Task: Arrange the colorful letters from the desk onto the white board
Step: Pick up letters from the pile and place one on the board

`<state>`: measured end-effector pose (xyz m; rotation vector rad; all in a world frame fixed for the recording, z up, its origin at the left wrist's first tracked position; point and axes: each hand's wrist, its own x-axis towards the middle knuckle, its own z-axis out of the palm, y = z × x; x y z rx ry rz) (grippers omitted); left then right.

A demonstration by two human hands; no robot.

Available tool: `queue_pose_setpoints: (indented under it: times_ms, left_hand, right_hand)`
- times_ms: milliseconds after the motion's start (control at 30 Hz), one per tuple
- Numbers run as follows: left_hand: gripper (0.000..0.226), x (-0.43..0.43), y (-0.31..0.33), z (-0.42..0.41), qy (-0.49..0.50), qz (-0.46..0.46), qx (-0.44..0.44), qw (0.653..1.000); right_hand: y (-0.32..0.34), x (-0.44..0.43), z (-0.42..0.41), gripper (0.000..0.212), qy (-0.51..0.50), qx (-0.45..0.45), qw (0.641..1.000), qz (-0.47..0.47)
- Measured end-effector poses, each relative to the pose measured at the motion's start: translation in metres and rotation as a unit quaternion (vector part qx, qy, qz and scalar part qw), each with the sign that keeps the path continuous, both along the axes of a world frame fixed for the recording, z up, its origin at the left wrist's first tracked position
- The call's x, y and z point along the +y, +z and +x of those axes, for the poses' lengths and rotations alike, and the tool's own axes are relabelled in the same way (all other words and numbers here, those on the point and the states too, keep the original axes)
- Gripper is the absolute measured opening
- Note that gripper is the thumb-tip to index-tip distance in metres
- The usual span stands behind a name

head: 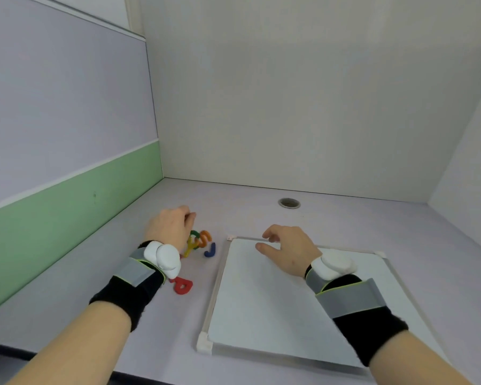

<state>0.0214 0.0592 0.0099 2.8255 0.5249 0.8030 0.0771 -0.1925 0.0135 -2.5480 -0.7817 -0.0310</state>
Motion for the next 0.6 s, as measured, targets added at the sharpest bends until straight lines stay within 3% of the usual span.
queue_pose_setpoints:
  times_ms: [133, 267, 333, 433, 600]
  left_hand:
    - [0.033, -0.001, 0.001, 0.004, -0.035, -0.148, -0.077, 0.985]
    - [0.038, -0.029, 0.005, 0.017, -0.107, -0.403, -0.118, 0.901]
    - [0.042, -0.048, 0.007, 0.022, -0.133, -0.482, -0.130, 0.856]
    - [0.043, -0.070, 0.003, 0.034, -0.156, -0.528, -0.109, 0.827]
    - [0.040, -0.085, -0.007, 0.050, -0.161, -0.544, -0.101, 0.817]
  right_hand:
    - [-0.004, 0.008, 0.005, 0.038, 0.001, 0.007, 1.000, 0.028]
    - [-0.005, 0.019, 0.011, 0.027, -0.002, 0.019, 0.995, 0.102]
    - [-0.003, 0.024, 0.010, 0.023, -0.008, 0.029, 0.988, 0.149]
    - [-0.003, 0.032, 0.014, 0.017, -0.017, 0.055, 0.973, 0.223]
    - [-0.002, 0.042, 0.018, 0.015, -0.015, 0.109, 0.940, 0.322]
